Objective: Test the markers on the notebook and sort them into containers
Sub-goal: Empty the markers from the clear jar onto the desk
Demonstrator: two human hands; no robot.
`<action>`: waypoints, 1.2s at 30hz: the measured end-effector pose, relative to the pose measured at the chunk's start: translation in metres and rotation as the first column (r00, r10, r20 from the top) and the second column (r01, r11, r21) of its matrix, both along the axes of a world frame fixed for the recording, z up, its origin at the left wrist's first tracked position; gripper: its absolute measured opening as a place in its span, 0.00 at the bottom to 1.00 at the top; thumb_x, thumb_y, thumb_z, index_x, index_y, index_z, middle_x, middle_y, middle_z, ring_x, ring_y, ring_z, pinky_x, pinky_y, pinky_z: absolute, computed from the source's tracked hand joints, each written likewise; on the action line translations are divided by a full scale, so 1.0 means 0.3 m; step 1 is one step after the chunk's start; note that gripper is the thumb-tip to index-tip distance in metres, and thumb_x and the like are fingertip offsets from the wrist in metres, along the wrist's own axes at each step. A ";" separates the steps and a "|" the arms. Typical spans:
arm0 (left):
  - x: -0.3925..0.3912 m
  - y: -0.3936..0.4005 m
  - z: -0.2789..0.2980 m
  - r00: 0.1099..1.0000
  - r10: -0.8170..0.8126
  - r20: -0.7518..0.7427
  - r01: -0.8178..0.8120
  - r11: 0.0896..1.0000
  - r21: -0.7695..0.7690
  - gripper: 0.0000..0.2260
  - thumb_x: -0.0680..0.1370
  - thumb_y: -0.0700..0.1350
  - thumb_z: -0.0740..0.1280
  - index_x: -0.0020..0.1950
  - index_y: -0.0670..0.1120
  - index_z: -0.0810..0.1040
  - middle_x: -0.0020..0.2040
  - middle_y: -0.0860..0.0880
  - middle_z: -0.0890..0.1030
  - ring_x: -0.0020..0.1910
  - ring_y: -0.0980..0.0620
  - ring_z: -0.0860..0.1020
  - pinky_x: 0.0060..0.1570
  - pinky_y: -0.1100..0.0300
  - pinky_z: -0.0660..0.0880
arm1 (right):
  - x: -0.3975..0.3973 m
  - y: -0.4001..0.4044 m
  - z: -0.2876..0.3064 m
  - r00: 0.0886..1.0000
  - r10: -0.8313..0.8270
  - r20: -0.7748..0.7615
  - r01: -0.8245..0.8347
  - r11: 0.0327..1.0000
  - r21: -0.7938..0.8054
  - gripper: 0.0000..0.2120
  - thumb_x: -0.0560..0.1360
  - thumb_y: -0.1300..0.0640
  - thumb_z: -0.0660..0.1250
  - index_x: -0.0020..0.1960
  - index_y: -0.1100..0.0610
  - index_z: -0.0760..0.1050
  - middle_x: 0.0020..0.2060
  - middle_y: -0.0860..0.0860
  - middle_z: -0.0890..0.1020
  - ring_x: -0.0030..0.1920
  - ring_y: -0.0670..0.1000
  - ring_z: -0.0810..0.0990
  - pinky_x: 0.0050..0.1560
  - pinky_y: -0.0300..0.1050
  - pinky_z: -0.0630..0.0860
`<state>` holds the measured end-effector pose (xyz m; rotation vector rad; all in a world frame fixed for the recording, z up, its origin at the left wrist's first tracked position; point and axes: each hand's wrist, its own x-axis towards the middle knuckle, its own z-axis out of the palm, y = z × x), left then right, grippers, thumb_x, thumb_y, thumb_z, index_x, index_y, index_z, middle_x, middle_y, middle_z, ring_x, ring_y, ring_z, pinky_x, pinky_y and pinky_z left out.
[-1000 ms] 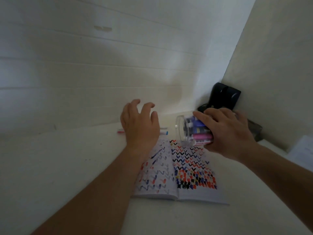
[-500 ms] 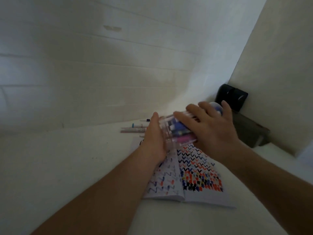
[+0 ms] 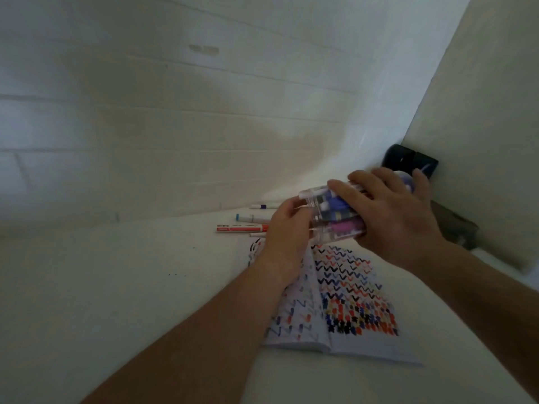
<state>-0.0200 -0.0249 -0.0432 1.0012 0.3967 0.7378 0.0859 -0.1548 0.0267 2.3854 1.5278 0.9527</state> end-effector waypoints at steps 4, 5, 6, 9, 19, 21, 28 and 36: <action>-0.009 0.046 -0.031 0.982 -0.185 -0.026 0.185 0.940 0.285 0.15 0.79 0.38 0.72 0.66 0.46 0.82 0.59 0.44 0.85 0.55 0.42 0.85 0.58 0.44 0.82 | 0.021 -0.013 -0.018 0.999 0.025 -0.025 -0.025 1.000 0.001 0.50 0.64 0.38 0.79 0.80 0.41 0.58 0.73 0.54 0.72 0.71 0.62 0.70 0.70 0.75 0.58; -0.009 0.059 -0.044 0.984 -0.165 -0.067 0.179 0.912 0.369 0.17 0.78 0.38 0.74 0.65 0.48 0.82 0.58 0.45 0.85 0.55 0.42 0.85 0.57 0.42 0.82 | 0.028 -0.020 -0.022 0.999 0.024 -0.044 -0.024 1.000 -0.002 0.51 0.63 0.38 0.79 0.80 0.41 0.58 0.72 0.53 0.72 0.70 0.61 0.70 0.70 0.75 0.59; -0.006 0.063 -0.051 0.989 -0.118 -0.090 0.145 0.890 0.431 0.17 0.76 0.39 0.76 0.64 0.50 0.83 0.57 0.47 0.86 0.54 0.42 0.85 0.55 0.42 0.83 | 0.031 -0.024 -0.026 0.997 0.018 -0.070 -0.018 1.000 -0.004 0.53 0.62 0.36 0.79 0.80 0.41 0.57 0.72 0.52 0.72 0.70 0.60 0.71 0.70 0.75 0.60; -0.007 0.052 -0.038 0.998 0.002 -0.058 0.024 0.891 0.453 0.17 0.72 0.47 0.80 0.60 0.55 0.85 0.54 0.50 0.87 0.51 0.44 0.86 0.49 0.42 0.84 | 0.021 -0.021 -0.038 0.990 0.025 -0.142 -0.023 1.000 0.019 0.54 0.62 0.34 0.77 0.81 0.41 0.54 0.72 0.49 0.71 0.70 0.58 0.71 0.70 0.75 0.61; -0.017 0.043 -0.019 0.992 -0.087 -0.094 0.114 0.934 0.338 0.09 0.78 0.46 0.75 0.56 0.45 0.85 0.50 0.43 0.87 0.49 0.39 0.86 0.50 0.42 0.84 | -0.025 -0.044 -0.083 0.989 -0.015 -0.145 0.017 1.000 0.014 0.51 0.65 0.32 0.74 0.80 0.39 0.53 0.74 0.51 0.70 0.72 0.59 0.69 0.72 0.75 0.58; -0.009 0.041 -0.024 0.990 -0.099 -0.097 0.125 0.942 0.313 0.10 0.77 0.44 0.75 0.57 0.43 0.85 0.50 0.42 0.87 0.49 0.39 0.86 0.52 0.42 0.83 | -0.024 -0.061 -0.097 0.991 -0.018 -0.133 0.023 0.999 0.033 0.50 0.64 0.32 0.75 0.80 0.40 0.55 0.73 0.53 0.71 0.71 0.60 0.69 0.71 0.75 0.58; -0.020 0.111 -0.004 0.996 -0.013 -0.086 0.036 0.961 0.274 0.08 0.76 0.38 0.75 0.54 0.39 0.84 0.45 0.42 0.86 0.39 0.49 0.83 0.44 0.56 0.84 | 0.024 -0.090 -0.084 0.995 -0.067 -0.076 0.074 0.994 0.085 0.51 0.63 0.37 0.79 0.80 0.41 0.57 0.74 0.54 0.70 0.72 0.62 0.67 0.70 0.74 0.60; -0.031 0.093 0.007 0.976 -0.150 -0.157 0.179 0.965 0.191 0.04 0.81 0.39 0.67 0.56 0.42 0.77 0.50 0.42 0.81 0.39 0.50 0.82 0.33 0.57 0.79 | 0.020 -0.078 -0.134 0.991 -0.065 -0.114 0.073 0.995 0.066 0.52 0.63 0.35 0.78 0.80 0.41 0.57 0.74 0.54 0.70 0.72 0.63 0.68 0.69 0.75 0.60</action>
